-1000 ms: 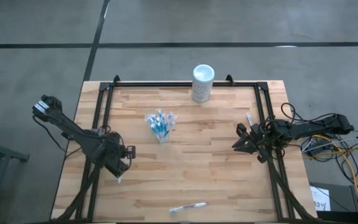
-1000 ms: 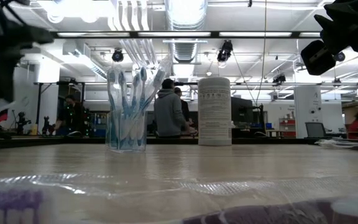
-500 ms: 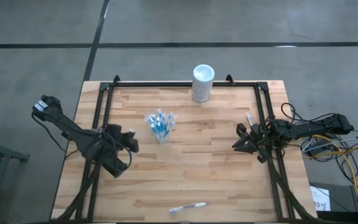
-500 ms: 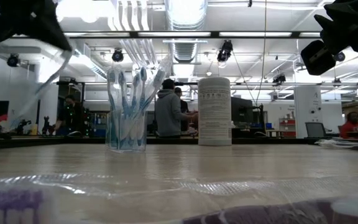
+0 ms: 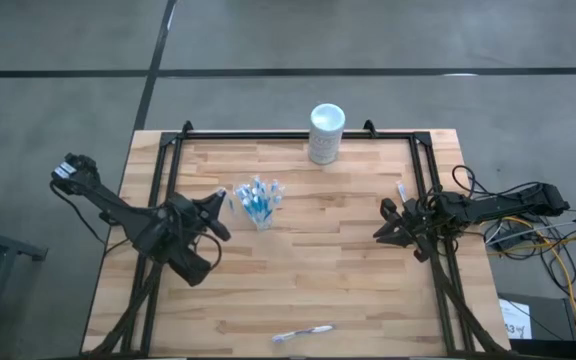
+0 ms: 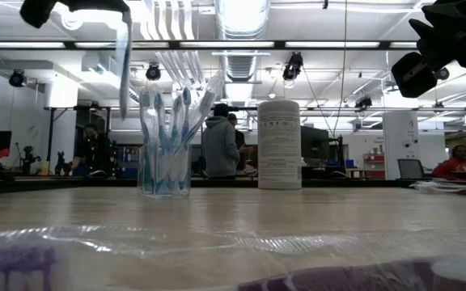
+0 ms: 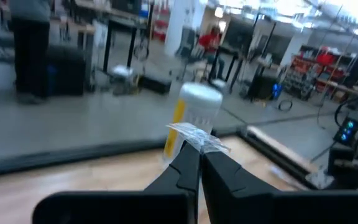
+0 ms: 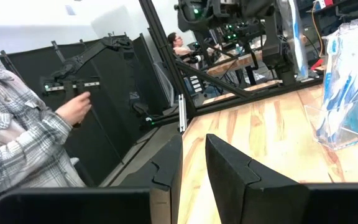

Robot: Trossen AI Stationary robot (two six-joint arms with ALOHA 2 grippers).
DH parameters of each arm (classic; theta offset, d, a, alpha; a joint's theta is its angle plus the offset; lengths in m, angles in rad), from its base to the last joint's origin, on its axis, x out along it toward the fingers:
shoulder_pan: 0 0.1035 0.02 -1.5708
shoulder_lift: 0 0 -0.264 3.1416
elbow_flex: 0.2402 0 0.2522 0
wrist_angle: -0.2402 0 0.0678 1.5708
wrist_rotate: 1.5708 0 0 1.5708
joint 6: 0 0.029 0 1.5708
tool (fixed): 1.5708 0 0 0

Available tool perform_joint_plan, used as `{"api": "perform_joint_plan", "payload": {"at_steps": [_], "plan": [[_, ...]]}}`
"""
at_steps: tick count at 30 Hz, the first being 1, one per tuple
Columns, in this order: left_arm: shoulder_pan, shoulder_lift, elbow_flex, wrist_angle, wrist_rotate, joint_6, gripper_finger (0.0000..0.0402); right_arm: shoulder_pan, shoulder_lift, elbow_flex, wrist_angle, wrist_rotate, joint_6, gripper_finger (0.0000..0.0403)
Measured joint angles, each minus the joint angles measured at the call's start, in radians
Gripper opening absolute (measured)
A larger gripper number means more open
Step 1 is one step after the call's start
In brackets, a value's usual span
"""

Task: Pick & Place toothbrushing station
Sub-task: Put the blue toothbrush into the transparent organizer

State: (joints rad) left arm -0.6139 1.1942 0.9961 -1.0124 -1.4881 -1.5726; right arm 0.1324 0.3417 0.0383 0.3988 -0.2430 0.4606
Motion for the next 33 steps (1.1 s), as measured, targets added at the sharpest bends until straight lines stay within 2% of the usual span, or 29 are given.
{"api": "perform_joint_plan", "payload": {"at_steps": [5, 8, 13, 24, 33], "plan": [[0.032, 0.000, -0.001, 0.227, -0.021, 0.280, 0.0012, 0.000, 0.000, 0.000, 0.000, 0.000, 0.000, 0.0068], [0.065, 0.000, -0.001, 0.297, -0.017, 0.369, 0.0012, 0.000, 0.000, 0.000, 0.000, 0.000, 0.000, 0.0068], [0.121, 0.024, -0.002, 0.354, -0.001, 0.385, 0.0012, 0.000, 0.000, 0.000, 0.000, 0.000, 0.000, 0.0068], [0.147, 0.154, -0.002, 0.689, -0.043, 0.585, 0.0012, 0.000, 0.000, 0.000, 0.000, 0.000, 0.000, 0.0068], [0.156, 0.215, -0.002, 0.706, -0.020, 0.569, 0.0012, 0.000, 0.000, 0.000, 0.000, 0.000, 0.000, 0.0068]]}}
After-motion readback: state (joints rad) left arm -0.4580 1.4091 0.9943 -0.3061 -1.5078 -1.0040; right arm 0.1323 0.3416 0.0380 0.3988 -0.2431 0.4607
